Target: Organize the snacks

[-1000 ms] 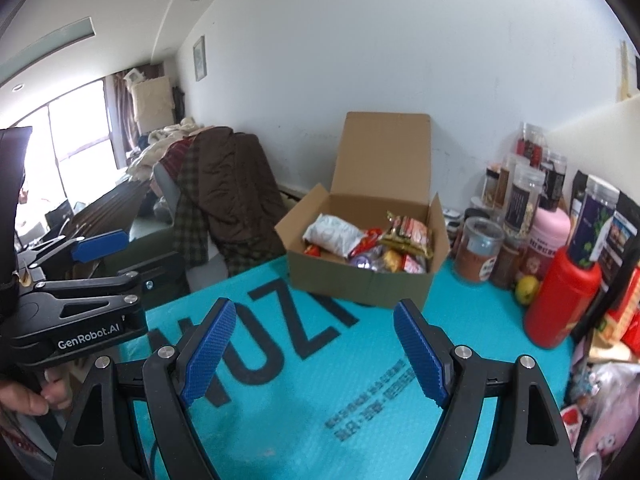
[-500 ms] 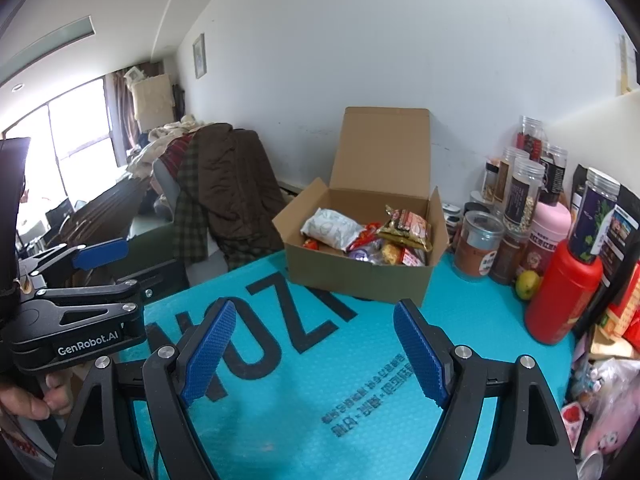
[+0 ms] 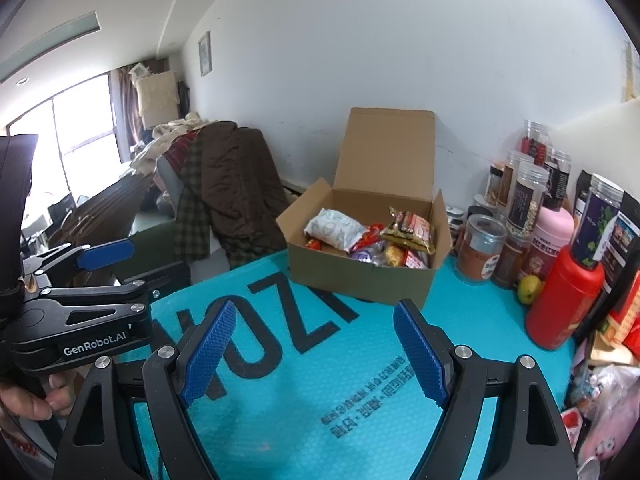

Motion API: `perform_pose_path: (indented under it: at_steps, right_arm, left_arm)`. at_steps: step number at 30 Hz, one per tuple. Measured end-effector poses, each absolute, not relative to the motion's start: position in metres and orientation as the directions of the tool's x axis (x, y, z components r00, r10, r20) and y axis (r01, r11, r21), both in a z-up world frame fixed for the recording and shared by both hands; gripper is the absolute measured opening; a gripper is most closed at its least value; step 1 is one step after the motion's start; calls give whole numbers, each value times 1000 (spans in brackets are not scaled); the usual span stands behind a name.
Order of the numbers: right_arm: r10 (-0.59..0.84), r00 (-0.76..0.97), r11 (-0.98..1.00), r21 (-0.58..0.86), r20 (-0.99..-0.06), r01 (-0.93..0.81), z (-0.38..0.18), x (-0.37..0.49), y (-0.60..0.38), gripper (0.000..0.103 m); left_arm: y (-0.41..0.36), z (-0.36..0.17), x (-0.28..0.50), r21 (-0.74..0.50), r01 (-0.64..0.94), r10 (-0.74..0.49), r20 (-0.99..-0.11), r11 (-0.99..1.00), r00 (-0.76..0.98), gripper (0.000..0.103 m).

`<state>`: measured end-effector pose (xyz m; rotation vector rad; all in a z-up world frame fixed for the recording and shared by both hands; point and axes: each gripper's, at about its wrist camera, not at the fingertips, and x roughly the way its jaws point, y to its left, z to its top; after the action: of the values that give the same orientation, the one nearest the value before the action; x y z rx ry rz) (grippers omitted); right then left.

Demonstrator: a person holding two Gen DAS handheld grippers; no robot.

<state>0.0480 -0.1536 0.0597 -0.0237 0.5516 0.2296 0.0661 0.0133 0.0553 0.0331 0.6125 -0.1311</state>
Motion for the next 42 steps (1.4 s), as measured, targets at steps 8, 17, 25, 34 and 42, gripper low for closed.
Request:
perform_pose_path:
  at_steps: [8, 17, 25, 34, 42]
  right_arm:
    - [198, 830, 976, 28, -521, -216, 59, 47, -153, 82]
    - [208, 833, 975, 39, -513, -219, 59, 43, -154, 82]
    - [209, 830, 975, 43, -517, -219, 57, 42, -158, 82]
    - [204, 832, 977, 47, -516, -210, 56, 38, -162, 82]
    - [194, 833, 979, 50, -517, -197, 55, 34, -166, 82]
  left_arm:
    - [13, 54, 66, -10, 145, -123, -583, 989, 803, 77]
    - [11, 59, 61, 0, 148, -121, -577, 989, 808, 77]
    - [8, 62, 58, 4, 143, -114, -578, 990, 808, 77]
    - [6, 58, 57, 32, 123, -81, -591, 992, 802, 77]
    - [2, 59, 53, 42, 126, -78, -590, 991, 804, 77]
